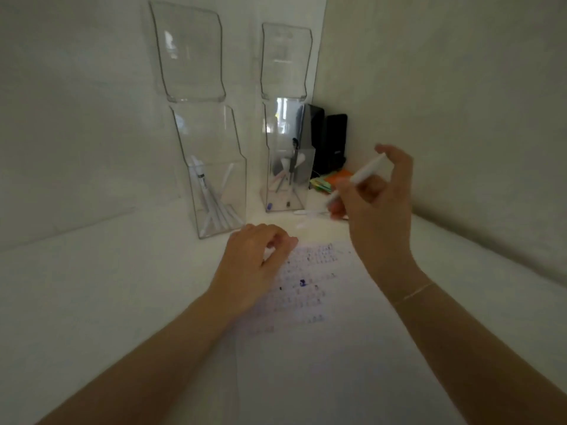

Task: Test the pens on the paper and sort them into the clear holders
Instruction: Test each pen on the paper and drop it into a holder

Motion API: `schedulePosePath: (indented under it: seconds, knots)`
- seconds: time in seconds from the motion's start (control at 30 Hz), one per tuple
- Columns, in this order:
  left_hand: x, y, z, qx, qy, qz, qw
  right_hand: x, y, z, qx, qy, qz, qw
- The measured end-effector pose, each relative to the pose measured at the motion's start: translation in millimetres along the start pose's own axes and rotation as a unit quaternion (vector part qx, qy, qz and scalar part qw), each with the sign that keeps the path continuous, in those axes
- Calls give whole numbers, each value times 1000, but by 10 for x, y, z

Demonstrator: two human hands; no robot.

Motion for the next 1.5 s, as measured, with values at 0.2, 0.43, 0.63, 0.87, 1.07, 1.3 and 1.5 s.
schedulePosePath:
  seconds: [0.2, 0.43, 0.63, 0.87, 1.07, 1.3, 1.5]
  knots:
    - [527, -53, 88, 89, 151, -87, 981, 837, 543, 1121, 81, -5, -151, 985]
    - [475, -84, 113, 106, 187, -52, 975, 406, 505, 2235, 236, -162, -137, 948]
    - [481, -94, 118, 104, 175, -53, 978, -96, 336, 2317, 346, -354, -79, 865]
    - [495, -88, 132, 89, 179, -47, 979, 604, 1059, 1258, 60, -214, -193, 956]
    - [480, -79, 125, 86, 186, -46, 978, -891, 1003, 672, 247, -530, -1, 811]
    - [494, -69, 104, 80, 174, -55, 980, -1659, 598, 302, 280, -661, 21, 696]
    - [520, -60, 102, 71, 159, -58, 983, -1559, 657, 385, 308, -653, -26, 691]
Point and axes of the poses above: each hand's wrist, its own y-axis towards the middle knuckle, its own z-axis out of the palm, x = y × z, the point moved 9 cm from there along y, towards the middle knuckle, and after that the axes turned 5 degrees about -x, right-handed, at the moved point
